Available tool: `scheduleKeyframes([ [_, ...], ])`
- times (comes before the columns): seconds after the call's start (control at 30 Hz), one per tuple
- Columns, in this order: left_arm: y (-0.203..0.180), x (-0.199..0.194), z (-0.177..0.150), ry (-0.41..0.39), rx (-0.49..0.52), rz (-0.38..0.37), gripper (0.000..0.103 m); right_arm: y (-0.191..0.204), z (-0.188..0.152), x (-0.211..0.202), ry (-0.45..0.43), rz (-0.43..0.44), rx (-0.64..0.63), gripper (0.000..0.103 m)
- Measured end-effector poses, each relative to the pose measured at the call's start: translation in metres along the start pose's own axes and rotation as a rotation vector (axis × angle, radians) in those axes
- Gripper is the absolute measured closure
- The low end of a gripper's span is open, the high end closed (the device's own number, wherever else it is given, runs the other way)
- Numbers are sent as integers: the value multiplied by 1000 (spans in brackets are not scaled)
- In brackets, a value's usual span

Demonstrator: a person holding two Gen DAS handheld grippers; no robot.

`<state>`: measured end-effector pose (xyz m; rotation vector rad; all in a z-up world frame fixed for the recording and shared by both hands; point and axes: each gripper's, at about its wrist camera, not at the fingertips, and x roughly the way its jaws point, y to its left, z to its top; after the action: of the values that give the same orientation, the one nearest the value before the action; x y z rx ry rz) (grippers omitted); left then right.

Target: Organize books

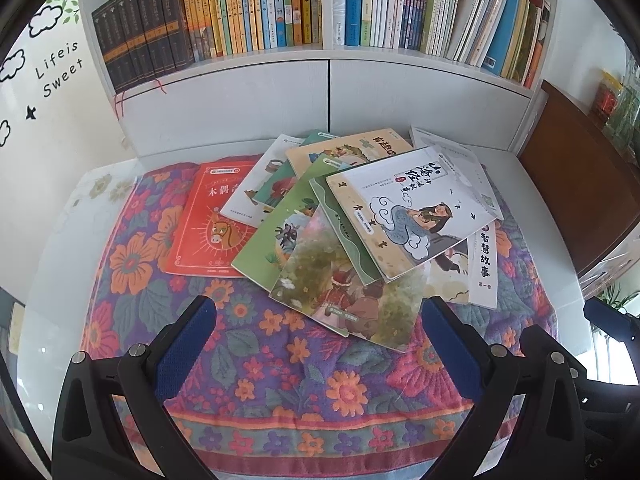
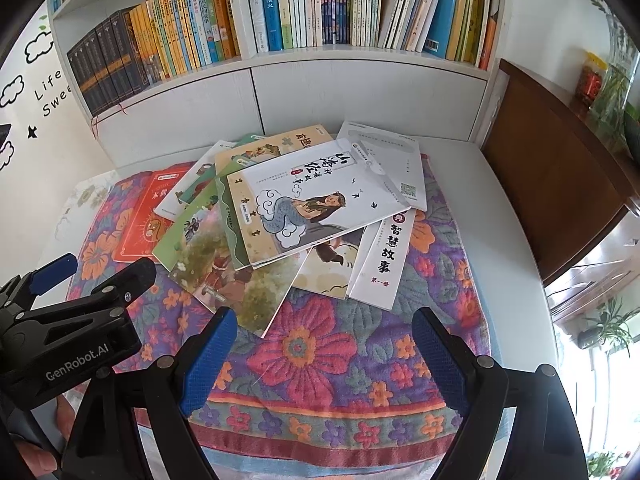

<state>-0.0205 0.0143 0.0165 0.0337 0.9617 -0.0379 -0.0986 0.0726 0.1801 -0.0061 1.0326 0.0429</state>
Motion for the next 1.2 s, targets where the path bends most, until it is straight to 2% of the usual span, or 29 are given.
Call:
scheduleKeyframes([
  [0.4,4,5,-1,12,-5,4,1,2,-1,3,14,-5,-6,15],
  [0.63,9,37,11,31,86,-47,1,0,1,20,33,26,21,15],
  [0.8,10,93,37,87,199,-223,1,-6,5,61,37,23,52,15],
  [0.83,8,106,44,91,241,-289,1,-8,6,70,32,25,66,15],
  [0.93,-2,137,59,111,336,-418,1,-12,6,95,-3,25,123,15],
  [1.03,-10,173,82,106,429,-476,1,-16,5,121,-31,39,216,15],
  [1.13,-12,202,102,159,438,-526,1,-21,2,146,-37,67,321,15],
  [1.2,-10,209,111,169,428,-610,1,-23,0,157,-39,95,376,15],
])
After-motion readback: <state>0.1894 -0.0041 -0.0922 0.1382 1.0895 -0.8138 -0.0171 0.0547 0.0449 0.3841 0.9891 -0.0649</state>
